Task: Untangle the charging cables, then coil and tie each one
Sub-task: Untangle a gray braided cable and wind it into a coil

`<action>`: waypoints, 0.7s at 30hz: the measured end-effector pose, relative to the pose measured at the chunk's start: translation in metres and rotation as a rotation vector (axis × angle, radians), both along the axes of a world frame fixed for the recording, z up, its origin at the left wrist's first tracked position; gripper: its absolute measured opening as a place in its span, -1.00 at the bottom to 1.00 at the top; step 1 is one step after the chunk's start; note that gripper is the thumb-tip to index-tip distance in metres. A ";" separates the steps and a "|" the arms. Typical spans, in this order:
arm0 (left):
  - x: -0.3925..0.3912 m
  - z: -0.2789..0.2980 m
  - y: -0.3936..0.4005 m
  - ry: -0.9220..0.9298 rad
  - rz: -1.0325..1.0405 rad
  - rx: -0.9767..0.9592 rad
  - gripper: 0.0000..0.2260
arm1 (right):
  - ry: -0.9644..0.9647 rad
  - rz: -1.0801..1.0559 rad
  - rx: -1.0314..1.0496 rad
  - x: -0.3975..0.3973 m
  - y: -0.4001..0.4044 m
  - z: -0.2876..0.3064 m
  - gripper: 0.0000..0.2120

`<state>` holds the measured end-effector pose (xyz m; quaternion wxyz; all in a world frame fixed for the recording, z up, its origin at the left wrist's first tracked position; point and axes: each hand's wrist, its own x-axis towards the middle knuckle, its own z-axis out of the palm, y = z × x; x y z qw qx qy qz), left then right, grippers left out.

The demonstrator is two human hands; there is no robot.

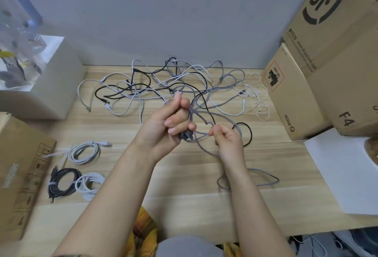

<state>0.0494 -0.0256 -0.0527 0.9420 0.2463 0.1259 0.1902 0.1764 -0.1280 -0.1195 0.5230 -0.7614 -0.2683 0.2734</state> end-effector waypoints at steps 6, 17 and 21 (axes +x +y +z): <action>0.009 0.004 0.012 0.000 0.314 -0.154 -0.52 | -0.012 0.337 -0.233 -0.019 -0.001 -0.003 -0.67; 0.006 -0.029 0.015 0.655 0.051 0.538 -0.21 | -0.268 0.459 -0.319 -0.027 -0.009 0.032 -0.82; 0.005 -0.037 0.002 0.690 -0.255 0.761 -0.21 | -0.353 0.404 -0.338 -0.022 -0.012 0.048 -0.89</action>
